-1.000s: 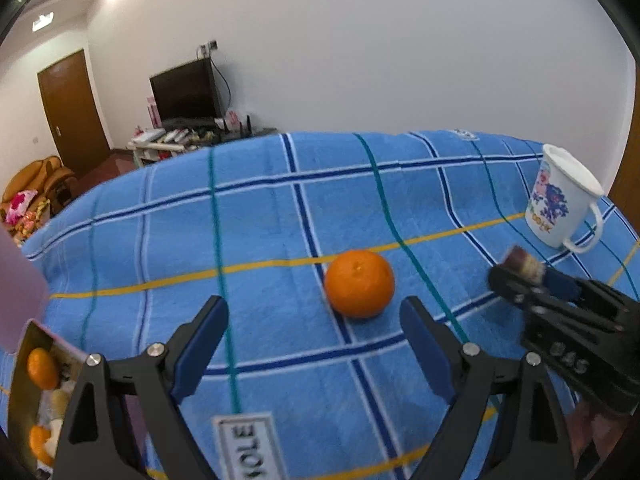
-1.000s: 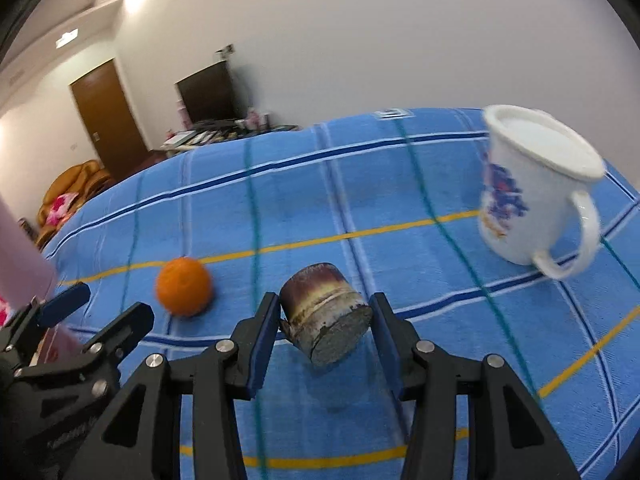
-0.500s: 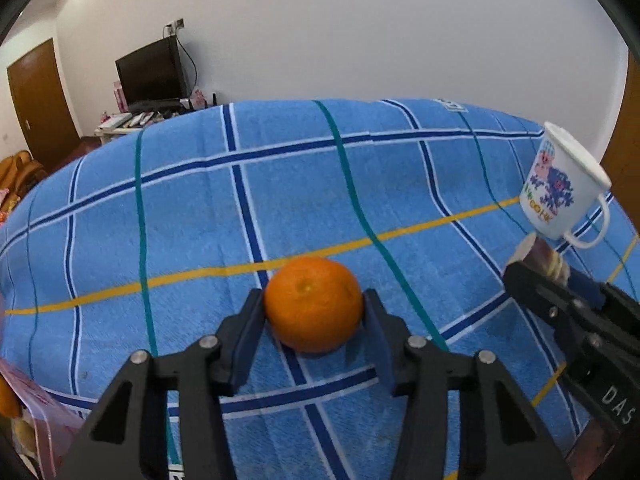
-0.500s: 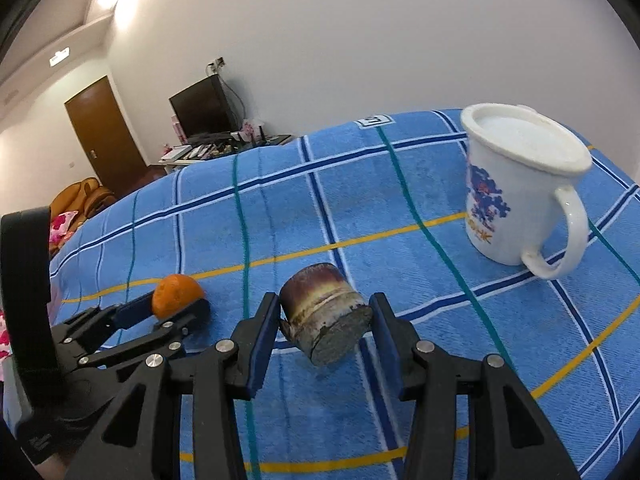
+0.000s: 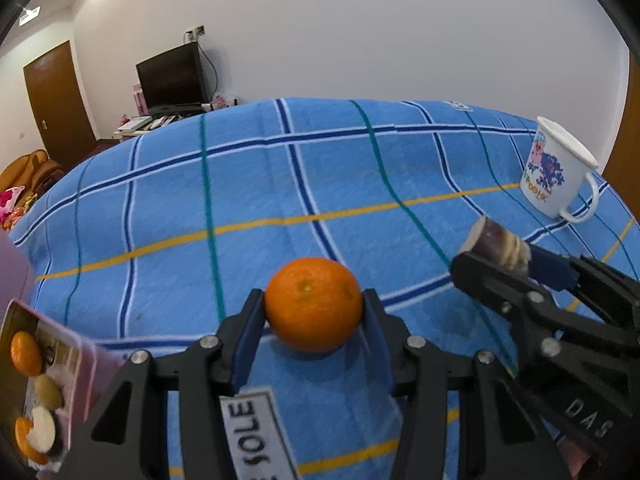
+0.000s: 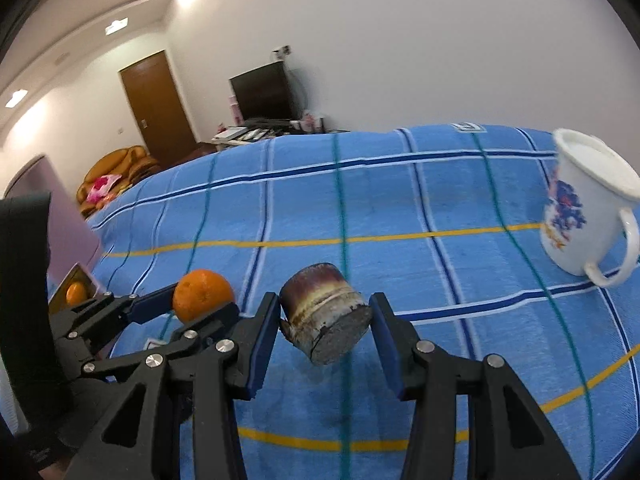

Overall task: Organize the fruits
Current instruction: 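Grasp the last small orange with the left tool while the right tool holds the taro piece, then lift and carry the orange with the left tool toward the tin while the right tool carries the taro piece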

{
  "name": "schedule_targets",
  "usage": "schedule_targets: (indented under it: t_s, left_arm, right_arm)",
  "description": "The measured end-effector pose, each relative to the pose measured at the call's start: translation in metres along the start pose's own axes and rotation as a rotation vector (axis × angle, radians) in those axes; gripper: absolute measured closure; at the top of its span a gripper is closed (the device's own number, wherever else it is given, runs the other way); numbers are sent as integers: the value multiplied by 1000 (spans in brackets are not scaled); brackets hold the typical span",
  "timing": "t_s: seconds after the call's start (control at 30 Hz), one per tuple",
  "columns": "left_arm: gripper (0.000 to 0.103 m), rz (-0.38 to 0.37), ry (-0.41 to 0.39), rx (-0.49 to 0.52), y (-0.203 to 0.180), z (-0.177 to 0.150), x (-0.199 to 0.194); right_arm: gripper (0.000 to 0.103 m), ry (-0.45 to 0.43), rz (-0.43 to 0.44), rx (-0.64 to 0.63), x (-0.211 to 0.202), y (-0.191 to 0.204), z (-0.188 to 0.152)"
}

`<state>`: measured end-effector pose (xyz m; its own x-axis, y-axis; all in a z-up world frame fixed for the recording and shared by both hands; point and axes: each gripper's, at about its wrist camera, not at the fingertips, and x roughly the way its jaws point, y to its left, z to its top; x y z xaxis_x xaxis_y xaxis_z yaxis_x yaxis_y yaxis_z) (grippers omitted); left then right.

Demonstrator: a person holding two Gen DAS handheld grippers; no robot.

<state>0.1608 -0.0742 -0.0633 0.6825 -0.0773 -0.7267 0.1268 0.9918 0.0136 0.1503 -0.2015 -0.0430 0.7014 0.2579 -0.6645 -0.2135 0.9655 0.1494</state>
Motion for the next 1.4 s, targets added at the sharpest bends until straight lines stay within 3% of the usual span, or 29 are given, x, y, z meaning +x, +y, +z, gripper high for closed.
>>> schedule_targets:
  t_s: [0.87,1.4]
  left_arm:
    - [53,95,-98,-65,39,-43,-58]
    - [53,137,-165,-60,47,-69,-93]
  right_arm:
    - [55,-117,144,-140,-27,43,-17]
    - [55,-94,214,-157,-29,53,-24]
